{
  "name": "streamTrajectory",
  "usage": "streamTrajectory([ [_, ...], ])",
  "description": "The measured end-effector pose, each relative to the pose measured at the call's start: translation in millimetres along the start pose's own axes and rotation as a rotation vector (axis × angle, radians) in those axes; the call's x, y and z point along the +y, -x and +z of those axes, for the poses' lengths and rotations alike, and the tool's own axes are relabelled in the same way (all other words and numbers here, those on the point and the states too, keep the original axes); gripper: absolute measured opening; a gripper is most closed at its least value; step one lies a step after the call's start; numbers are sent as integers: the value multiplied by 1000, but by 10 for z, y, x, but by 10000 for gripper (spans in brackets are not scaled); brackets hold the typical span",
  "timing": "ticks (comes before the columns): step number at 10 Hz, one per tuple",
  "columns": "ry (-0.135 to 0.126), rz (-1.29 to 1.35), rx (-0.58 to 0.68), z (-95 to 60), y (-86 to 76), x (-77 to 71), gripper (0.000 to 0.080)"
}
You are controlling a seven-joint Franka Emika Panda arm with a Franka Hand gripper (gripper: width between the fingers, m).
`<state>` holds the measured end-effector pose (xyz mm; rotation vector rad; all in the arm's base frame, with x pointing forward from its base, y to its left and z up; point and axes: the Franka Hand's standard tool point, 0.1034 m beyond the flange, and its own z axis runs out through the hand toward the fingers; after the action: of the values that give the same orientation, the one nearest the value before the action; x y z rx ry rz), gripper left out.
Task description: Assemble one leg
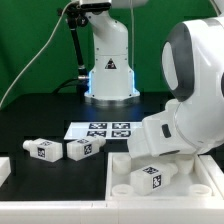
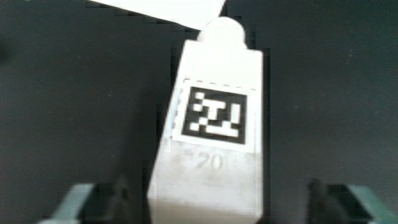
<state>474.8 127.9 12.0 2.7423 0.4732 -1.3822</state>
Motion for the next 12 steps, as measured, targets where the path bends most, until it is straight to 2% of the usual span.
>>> streamTrajectory([
  [1,0,0,-3,-2,11,2,394],
  [2,-2,-4,-3,-5,13,6,275],
  [4,-5,-24,-1,-41,44,17,275],
  [5,-16,-46,-19,-133,176,16,275],
  [7,-43,-87,-15,-438,453,32,275],
  [8,-51,-94,-20,-589,634,47,275],
  [9,-47,-97,-6,-672,684,43,275],
  [10,-38,-93,82,-705,556,61,275],
  [12,-23,-81,197,-744,568,101,275],
])
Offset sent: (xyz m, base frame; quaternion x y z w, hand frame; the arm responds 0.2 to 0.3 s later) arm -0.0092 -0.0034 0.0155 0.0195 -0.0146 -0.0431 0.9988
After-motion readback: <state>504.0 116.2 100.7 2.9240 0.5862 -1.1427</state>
